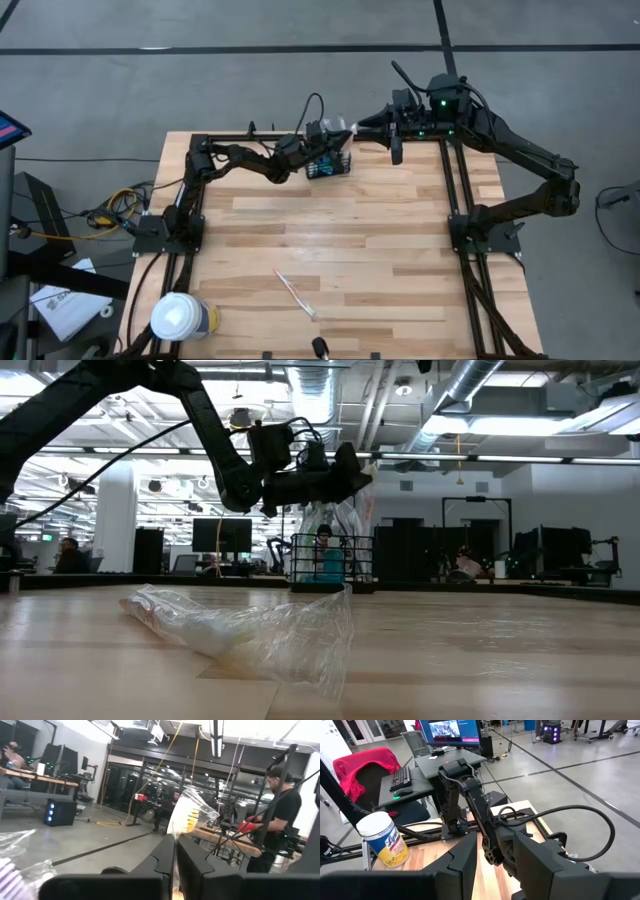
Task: Pick & Place toothbrushing station
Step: Put the left orange toothbrush into the black wire organizer, then put the green toothbrush into the black wire organizer
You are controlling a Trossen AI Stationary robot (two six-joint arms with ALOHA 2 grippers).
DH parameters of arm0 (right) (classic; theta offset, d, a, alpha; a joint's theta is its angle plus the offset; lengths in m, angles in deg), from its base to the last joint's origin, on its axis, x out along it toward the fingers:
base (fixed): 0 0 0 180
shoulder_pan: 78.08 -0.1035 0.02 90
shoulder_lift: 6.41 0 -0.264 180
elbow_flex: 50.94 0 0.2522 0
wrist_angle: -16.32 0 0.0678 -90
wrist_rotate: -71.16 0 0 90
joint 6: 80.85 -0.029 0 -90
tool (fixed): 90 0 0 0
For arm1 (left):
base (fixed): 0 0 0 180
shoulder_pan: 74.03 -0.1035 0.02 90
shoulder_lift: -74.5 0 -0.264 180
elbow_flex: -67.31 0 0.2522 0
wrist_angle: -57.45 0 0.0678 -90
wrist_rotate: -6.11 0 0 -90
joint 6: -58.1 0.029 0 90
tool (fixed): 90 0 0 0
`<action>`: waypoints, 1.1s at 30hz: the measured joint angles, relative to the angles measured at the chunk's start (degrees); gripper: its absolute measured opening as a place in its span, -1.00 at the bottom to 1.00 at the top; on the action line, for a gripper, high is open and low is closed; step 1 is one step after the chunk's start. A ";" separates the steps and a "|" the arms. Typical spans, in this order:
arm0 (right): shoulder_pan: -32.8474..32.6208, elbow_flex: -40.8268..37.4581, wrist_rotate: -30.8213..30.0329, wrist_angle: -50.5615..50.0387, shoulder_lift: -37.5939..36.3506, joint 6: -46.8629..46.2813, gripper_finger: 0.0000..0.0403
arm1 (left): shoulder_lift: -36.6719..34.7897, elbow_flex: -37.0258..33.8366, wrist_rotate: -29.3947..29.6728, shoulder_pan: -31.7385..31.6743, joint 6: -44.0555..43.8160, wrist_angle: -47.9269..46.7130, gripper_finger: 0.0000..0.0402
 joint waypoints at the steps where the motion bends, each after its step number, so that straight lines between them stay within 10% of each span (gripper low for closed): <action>1: 0.00 0.00 0.00 0.00 0.00 0.00 -0.41 | 0.00 -0.01 -0.49 -0.01 -0.02 -0.04 -0.94; 18: 0.00 0.00 0.02 0.04 0.00 -0.33 -0.41 | -1.14 -0.24 -2.42 0.09 -0.22 -0.96 -0.15; 33: 0.00 0.00 0.02 0.66 0.00 -0.21 -0.41 | -9.69 -0.46 -6.60 0.20 1.05 -9.89 -0.19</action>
